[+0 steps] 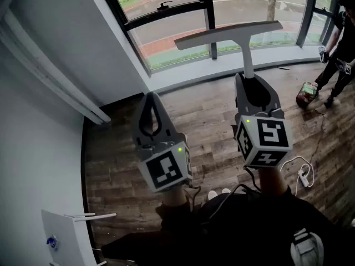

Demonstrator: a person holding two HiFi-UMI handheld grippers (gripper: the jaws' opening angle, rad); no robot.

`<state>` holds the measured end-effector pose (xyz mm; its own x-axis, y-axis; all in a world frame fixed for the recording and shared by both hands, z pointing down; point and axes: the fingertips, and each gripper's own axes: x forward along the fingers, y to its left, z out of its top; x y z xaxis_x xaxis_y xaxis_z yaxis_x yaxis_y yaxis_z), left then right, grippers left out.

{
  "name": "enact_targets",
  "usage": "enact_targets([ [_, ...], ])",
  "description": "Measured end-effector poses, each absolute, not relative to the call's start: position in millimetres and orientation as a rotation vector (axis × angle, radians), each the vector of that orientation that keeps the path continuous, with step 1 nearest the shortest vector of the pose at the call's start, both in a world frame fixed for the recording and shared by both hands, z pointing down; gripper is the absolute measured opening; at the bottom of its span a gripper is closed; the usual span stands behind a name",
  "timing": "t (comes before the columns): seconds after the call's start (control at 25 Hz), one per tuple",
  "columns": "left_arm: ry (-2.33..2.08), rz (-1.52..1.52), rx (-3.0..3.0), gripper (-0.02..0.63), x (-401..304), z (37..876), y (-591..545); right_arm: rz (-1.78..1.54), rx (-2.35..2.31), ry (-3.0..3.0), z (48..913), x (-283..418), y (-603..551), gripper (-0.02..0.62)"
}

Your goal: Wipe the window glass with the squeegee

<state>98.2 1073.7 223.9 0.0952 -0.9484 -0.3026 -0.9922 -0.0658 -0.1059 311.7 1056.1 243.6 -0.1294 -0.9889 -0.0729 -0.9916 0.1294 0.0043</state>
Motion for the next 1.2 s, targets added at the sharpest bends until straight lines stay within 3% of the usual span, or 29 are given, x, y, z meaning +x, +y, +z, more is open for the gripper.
enact_targets([
  [0.84, 1.928, 0.199, -2.145, 0.0, 78, 249, 1043, 0.071, -2.081, 2.311, 260, 294, 1022, 0.072],
  [1.2, 1.968, 0.174, -2.125, 0.0, 67, 277, 934, 0.047, -2.041, 2.339, 283, 281, 904, 0.072],
])
